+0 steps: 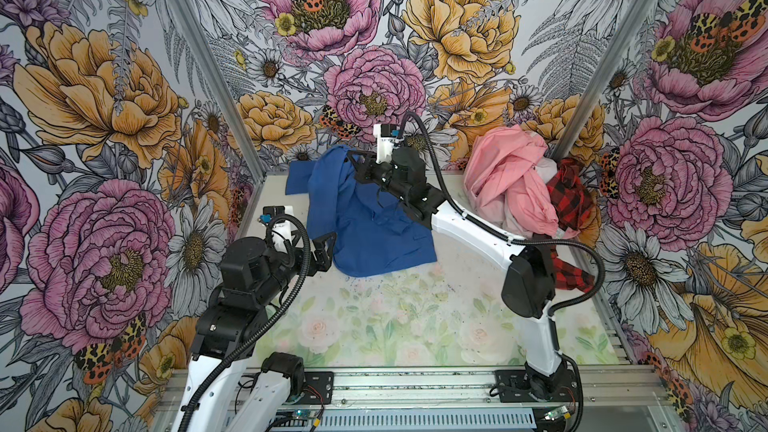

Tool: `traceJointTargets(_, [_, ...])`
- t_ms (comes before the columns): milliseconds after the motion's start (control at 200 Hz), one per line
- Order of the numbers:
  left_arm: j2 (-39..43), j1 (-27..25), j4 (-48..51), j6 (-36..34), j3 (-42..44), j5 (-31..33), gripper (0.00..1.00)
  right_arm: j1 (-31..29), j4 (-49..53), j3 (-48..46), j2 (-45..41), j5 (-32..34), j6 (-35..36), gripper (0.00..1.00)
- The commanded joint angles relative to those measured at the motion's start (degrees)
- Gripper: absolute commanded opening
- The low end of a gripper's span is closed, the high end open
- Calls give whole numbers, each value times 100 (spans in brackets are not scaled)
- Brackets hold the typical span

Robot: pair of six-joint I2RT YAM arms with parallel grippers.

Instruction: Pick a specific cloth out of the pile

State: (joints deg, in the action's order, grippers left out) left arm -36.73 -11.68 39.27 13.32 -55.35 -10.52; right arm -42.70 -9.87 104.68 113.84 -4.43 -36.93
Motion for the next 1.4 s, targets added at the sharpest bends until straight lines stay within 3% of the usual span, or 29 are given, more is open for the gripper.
traceJointTargets(0, [-237,-25,91,-123,-182,-76,99,139,-486,-1312,-1151,509,150,0])
traceJointTargets(130, [-597,-119,10,-149,-291,-73,99,139,443,-2421,-1701,873,486,0])
traceJointTargets(280, [-1227,-306,-82,-19,-517,33,99,271,364,-3064,-1273,829,750,0])
traceJointTargets(385, [-1773,-518,-21,-28,-822,19,99,469,927,-2877,-988,651,759,42])
traceJointTargets(435, [-2030,-639,53,-65,-970,107,99,488,1005,-3086,-1221,941,835,62])
traceJointTargets(500, [-2414,-796,202,-115,-1198,321,99,497,1246,-3429,-1721,1478,1051,96])
traceJointTargets(515, [-2515,-827,230,-123,-1250,364,99,499,1319,-3520,-1849,1584,1097,99])
traceJointTargets(595, [-3020,-994,299,-109,-1520,529,99,574,1891,-4016,-2580,2011,1080,99])
traceJointTargets(736, [-4220,-1130,490,140,-2138,1025,99,695,2662,-5372,-4009,2163,750,99])
traceJointTargets(946, [-6325,-91,388,818,-3796,1021,99,710,3039,-6418,-5508,1681,332,99])
traceJointTargets(1161, [-8889,677,611,1131,-6539,1790,99,619,3035,-6686,-5879,1367,291,99])
traceJointTargets(1266, [-10207,847,1028,739,-8189,1574,99,630,3030,-6729,-5915,1473,353,99])
traceJointTargets(1396, [-11026,843,1028,347,-9151,1779,99,664,3030,-6632,-5779,1490,491,99])
